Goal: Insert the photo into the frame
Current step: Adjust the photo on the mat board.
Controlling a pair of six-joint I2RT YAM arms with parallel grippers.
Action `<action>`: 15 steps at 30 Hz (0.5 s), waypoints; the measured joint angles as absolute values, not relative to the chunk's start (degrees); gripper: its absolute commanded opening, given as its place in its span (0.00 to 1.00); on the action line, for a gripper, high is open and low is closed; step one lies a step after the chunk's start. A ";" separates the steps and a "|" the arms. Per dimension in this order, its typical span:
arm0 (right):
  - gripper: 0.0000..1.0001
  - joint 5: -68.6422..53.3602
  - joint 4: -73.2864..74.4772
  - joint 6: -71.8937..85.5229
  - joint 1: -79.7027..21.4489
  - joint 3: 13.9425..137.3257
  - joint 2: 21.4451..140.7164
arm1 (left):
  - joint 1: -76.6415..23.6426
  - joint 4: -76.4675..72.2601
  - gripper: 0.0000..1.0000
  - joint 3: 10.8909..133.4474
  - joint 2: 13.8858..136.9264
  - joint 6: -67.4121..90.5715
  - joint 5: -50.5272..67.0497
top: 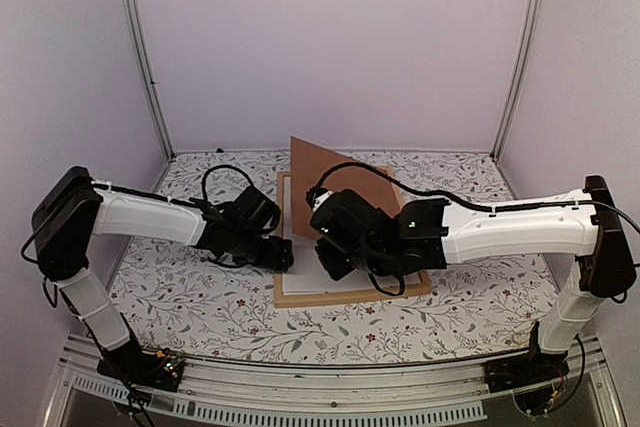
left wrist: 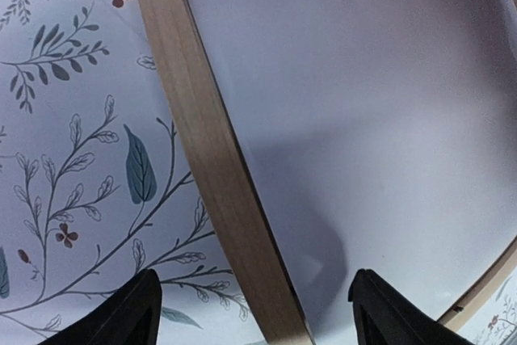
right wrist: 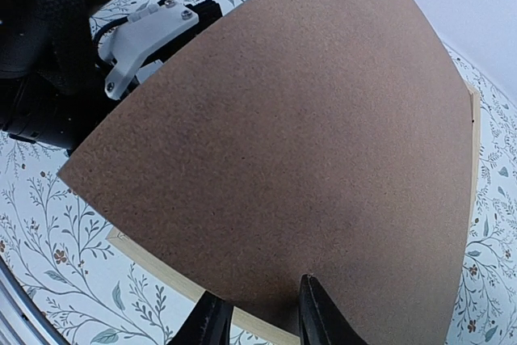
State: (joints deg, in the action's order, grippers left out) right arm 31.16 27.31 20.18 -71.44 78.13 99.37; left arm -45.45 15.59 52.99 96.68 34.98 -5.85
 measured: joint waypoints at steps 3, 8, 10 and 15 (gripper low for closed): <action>0.30 31.11 27.31 20.16 -71.44 78.11 99.37 | -45.43 15.75 0.84 54.13 98.87 34.37 -6.07; 0.29 31.05 27.31 20.16 -71.44 78.08 99.37 | -45.43 15.51 0.84 54.30 101.14 34.09 -6.26; 0.29 31.00 27.31 20.16 -71.42 78.08 99.37 | -45.50 15.09 0.84 54.30 101.19 34.09 -6.26; 0.28 30.85 27.31 20.16 -71.40 78.08 99.37 | -45.71 13.96 0.84 54.28 101.80 34.20 -6.02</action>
State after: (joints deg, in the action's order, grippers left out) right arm 30.85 27.31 20.16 -71.40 78.08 99.37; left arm -45.71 13.96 54.28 101.80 34.20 -6.02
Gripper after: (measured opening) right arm 0.287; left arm 0.839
